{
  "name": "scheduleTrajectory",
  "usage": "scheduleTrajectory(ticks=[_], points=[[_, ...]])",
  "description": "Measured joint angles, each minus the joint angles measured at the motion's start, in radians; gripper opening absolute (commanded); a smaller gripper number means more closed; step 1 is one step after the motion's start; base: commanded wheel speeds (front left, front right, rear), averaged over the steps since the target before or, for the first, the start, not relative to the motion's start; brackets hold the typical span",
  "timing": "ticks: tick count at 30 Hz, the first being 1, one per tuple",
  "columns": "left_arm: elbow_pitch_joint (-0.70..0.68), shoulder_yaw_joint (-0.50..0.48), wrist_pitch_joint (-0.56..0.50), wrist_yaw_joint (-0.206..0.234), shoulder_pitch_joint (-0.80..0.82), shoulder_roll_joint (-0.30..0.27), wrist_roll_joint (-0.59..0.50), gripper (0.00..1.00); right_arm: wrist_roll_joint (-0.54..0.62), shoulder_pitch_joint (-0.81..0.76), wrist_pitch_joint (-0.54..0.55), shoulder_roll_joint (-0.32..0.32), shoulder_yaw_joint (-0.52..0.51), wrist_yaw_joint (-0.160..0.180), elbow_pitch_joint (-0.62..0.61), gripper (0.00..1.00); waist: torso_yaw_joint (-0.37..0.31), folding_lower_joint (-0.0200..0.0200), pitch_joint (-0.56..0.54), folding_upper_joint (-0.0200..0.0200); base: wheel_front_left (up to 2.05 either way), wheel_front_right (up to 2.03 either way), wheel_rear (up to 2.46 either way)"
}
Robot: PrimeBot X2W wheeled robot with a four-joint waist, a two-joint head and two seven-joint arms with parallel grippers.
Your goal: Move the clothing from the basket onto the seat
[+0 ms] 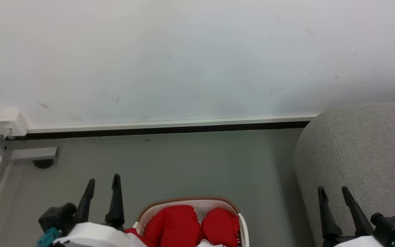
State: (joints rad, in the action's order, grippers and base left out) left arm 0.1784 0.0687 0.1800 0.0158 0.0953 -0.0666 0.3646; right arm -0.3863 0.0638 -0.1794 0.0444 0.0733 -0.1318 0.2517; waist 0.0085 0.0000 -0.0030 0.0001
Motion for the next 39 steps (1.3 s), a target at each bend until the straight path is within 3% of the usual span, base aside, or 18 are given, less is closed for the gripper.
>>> scheduleTrajectory(ticks=[39], points=[[0.009,-0.005,0.078,-0.026,0.007,0.015,-0.298,1.00,0.269,0.000,-0.079,0.002,0.040,0.000,-0.026,1.00,-0.005,0.0000,-0.002,0.0000,0.00,0.00,0.00]])
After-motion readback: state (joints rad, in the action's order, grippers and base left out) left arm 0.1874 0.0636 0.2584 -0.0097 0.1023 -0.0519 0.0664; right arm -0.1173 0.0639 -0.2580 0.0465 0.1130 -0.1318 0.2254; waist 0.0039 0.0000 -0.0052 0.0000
